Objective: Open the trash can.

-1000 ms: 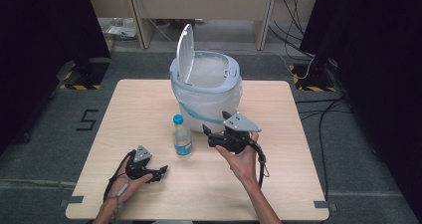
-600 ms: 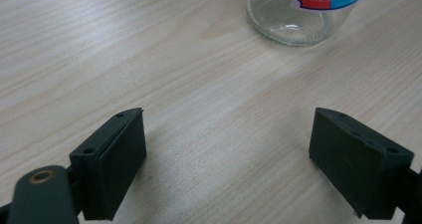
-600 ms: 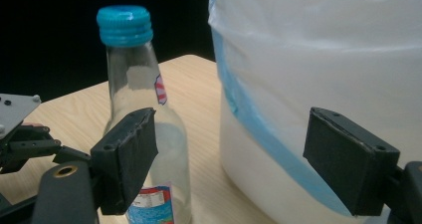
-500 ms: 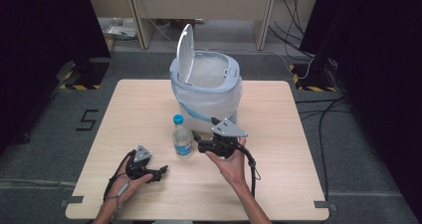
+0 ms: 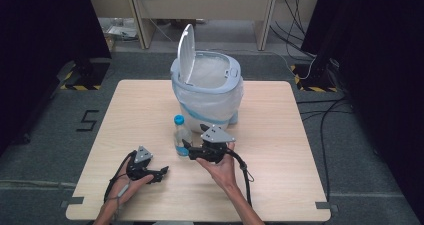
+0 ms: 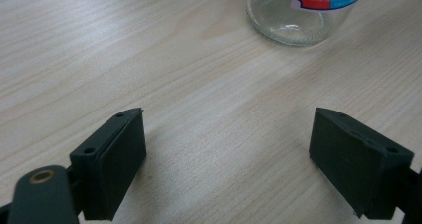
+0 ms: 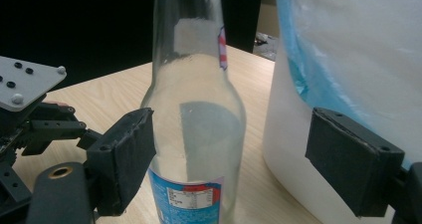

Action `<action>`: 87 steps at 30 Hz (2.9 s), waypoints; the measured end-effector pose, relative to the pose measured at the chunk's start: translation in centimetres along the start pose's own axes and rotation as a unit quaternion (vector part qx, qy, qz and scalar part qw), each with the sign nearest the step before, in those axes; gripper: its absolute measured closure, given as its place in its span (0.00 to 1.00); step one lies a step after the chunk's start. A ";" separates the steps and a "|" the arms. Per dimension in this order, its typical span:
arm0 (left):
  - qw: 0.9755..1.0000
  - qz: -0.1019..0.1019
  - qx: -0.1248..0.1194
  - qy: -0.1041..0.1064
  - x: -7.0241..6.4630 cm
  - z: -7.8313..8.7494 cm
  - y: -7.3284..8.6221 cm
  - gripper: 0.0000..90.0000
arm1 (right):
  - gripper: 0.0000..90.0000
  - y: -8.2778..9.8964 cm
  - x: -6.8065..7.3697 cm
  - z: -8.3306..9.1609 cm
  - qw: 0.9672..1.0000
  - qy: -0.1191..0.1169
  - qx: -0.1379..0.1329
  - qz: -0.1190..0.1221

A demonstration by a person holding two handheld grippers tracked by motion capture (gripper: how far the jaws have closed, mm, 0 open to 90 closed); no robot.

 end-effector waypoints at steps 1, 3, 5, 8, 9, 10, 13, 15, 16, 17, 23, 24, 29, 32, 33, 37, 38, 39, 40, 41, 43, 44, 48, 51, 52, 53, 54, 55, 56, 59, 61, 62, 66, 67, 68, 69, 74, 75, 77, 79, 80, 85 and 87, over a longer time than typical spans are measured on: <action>1.000 0.000 0.000 0.000 0.0 0.0 0.0 0.15 | 0.21 0.0 0.0 0.0 1.000 0.000 0.000 0.000; 1.000 0.001 -0.001 0.000 0.0 0.0 0.0 0.15 | 0.20 0.3 0.2 -0.4 1.000 -0.004 0.001 0.002; 1.000 0.001 -0.001 0.000 0.0 0.0 0.0 0.15 | 0.19 0.4 0.3 -0.5 1.000 -0.004 0.003 -0.001; 1.000 0.001 -0.001 0.000 0.0 0.0 0.0 0.15 | 0.19 1.0 0.9 -1.0 1.000 -0.009 0.008 0.007; 1.000 0.001 -0.001 0.000 0.0 0.0 0.0 0.15 | 0.19 1.0 0.9 -1.0 1.000 -0.009 0.008 0.007; 1.000 0.001 -0.001 0.000 0.0 0.0 0.0 0.15 | 0.19 1.1 1.1 -1.1 1.000 -0.012 0.010 0.006; 1.000 0.000 -0.001 0.000 0.0 0.0 0.0 0.15 | 0.19 1.5 1.7 -1.9 1.000 -0.019 0.011 0.009; 1.000 0.000 0.000 0.000 0.0 0.0 0.0 0.15 | 0.19 1.6 1.9 -2.1 1.000 -0.020 0.013 0.004; 1.000 0.001 -0.001 0.000 0.0 0.0 0.0 0.15 | 0.19 2.0 2.1 -2.5 1.000 -0.024 0.017 0.002; 1.000 0.000 0.000 0.000 0.0 0.0 0.0 0.15 | 0.19 2.1 2.2 -2.7 1.000 -0.025 0.018 0.000; 1.000 0.001 -0.001 0.000 0.0 0.0 0.0 0.15 | 0.20 2.6 2.3 -3.4 1.000 -0.025 0.017 -0.001; 1.000 0.000 0.000 0.001 0.0 0.0 0.0 0.15 | 0.20 2.8 2.3 -3.6 1.000 -0.026 0.017 -0.004; 1.000 0.001 0.000 0.001 0.0 0.0 0.0 0.15 | 0.20 3.4 2.4 -4.0 1.000 -0.026 0.016 -0.005; 1.000 0.001 0.000 0.001 0.0 0.0 0.0 0.15 | 0.21 4.2 2.4 -4.3 0.999 -0.026 0.015 -0.011; 1.000 0.000 0.001 0.001 0.0 0.0 0.0 0.15 | 0.21 4.4 2.4 -4.4 1.000 -0.024 0.015 -0.012; 1.000 0.001 0.000 0.001 0.0 0.0 0.0 0.15 | 0.22 5.0 2.5 -4.7 1.000 -0.023 0.017 -0.005; 1.000 0.001 0.000 0.001 0.0 0.0 0.0 0.15 | 0.22 5.1 2.5 -4.8 1.000 -0.023 0.017 -0.002; 1.000 0.001 0.000 0.001 0.0 0.0 0.0 0.15 | 0.23 5.3 2.6 -4.9 1.000 -0.024 0.020 -0.001; 1.000 0.000 0.001 0.001 0.0 0.0 0.0 0.15 | 0.27 5.3 2.7 -5.0 1.000 -0.024 0.020 0.001; 1.000 0.000 0.001 0.001 0.0 0.0 0.0 0.15 | 0.29 5.2 2.7 -5.0 1.000 -0.022 0.015 0.006; 1.000 0.001 0.000 0.001 0.0 0.0 0.0 0.15 | 0.30 5.1 2.6 -4.9 1.000 -0.020 0.015 0.005; 1.000 0.001 0.000 0.001 0.0 0.0 0.0 0.15 | 0.30 5.1 2.6 -4.9 1.000 -0.020 0.015 0.004; 1.000 0.000 0.000 0.001 0.0 0.0 0.0 0.15 | 0.30 5.1 2.5 -4.7 1.000 -0.011 0.019 0.012; 1.000 0.001 0.000 0.001 0.0 0.0 0.0 0.15 | 0.31 4.9 2.3 -4.6 1.000 -0.002 0.016 0.021; 1.000 0.001 0.000 0.001 0.0 0.0 0.0 0.15 | 0.31 4.8 2.2 -4.5 1.000 -0.001 0.014 0.020; 1.000 0.000 0.000 0.001 0.0 0.0 0.0 0.15 | 0.31 4.7 2.2 -4.4 1.000 -0.001 0.014 0.020; 1.000 0.001 0.000 0.001 0.0 0.0 0.0 0.15 | 0.31 4.5 2.1 -4.3 1.000 0.001 0.012 0.018; 1.000 0.001 0.000 0.001 0.0 0.0 0.0 0.15 | 0.31 4.5 2.1 -4.3 1.000 0.001 0.012 0.018; 1.000 0.000 0.000 0.000 0.0 0.0 0.0 0.15 | 0.31 4.3 2.0 -4.0 1.000 0.002 0.012 0.020; 1.000 0.001 -0.001 0.001 0.0 0.0 0.0 0.15 | 0.31 4.1 1.8 -3.8 1.000 0.004 0.011 0.023; 1.000 0.001 0.000 0.001 0.0 0.0 0.0 0.15 | 0.31 3.9 1.5 -3.6 1.000 0.006 0.013 0.020; 1.000 0.000 0.000 0.001 0.0 0.0 0.0 0.15 | 0.31 3.9 1.4 -3.6 1.000 0.008 0.012 0.020; 1.000 0.000 0.000 0.001 0.0 0.0 0.0 0.15 | 0.31 3.6 0.9 -3.3 1.000 0.011 0.014 0.016; 1.000 0.000 0.000 0.001 0.0 0.0 0.0 0.15 | 0.31 3.6 0.9 -3.3 1.000 0.011 0.014 0.016; 1.000 0.001 0.000 0.001 0.0 0.0 0.0 0.15 | 0.31 3.6 0.9 -3.2 1.000 0.012 0.016 0.013; 1.000 0.000 0.000 0.001 0.0 0.0 0.0 0.15 | 0.31 3.4 0.7 -3.2 1.000 0.012 0.016 0.011; 1.000 0.000 0.000 0.001 0.0 0.0 0.0 0.15 | 0.31 2.7 0.2 -2.5 1.000 0.015 0.017 0.013; 1.000 0.000 0.000 0.001 0.0 0.0 0.0 0.15 | 0.31 2.6 0.1 -2.4 1.000 0.015 0.015 0.015; 1.000 0.000 0.000 0.001 0.0 0.0 0.0 0.15 | 0.31 2.4 0.0 -2.1 1.000 0.016 0.015 0.011; 1.000 0.000 0.000 0.001 0.0 0.0 0.0 0.15 | 0.31 2.2 -0.2 -1.9 1.000 0.017 0.016 0.012; 1.000 0.000 0.000 0.001 0.0 0.0 0.0 0.15 | 0.31 2.1 -0.3 -1.5 1.000 0.020 0.018 0.008; 1.000 0.000 0.000 0.001 0.0 0.0 0.0 0.15 | 0.31 1.8 -0.5 -0.9 1.000 0.022 0.019 0.011; 1.000 0.000 0.000 0.001 0.0 0.0 0.0 0.15 | 0.31 1.7 -0.6 -0.6 1.000 0.022 0.019 0.011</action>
Point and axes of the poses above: each handheld gripper's, and its own axes: z roughly backward along the jaws, y roughly out of its underside, x roughly to its left, the point moved 8 cm from there along -z, roughly forward along the jaws, and after that the axes turned 9 degrees about y, right-handed, at the moved point
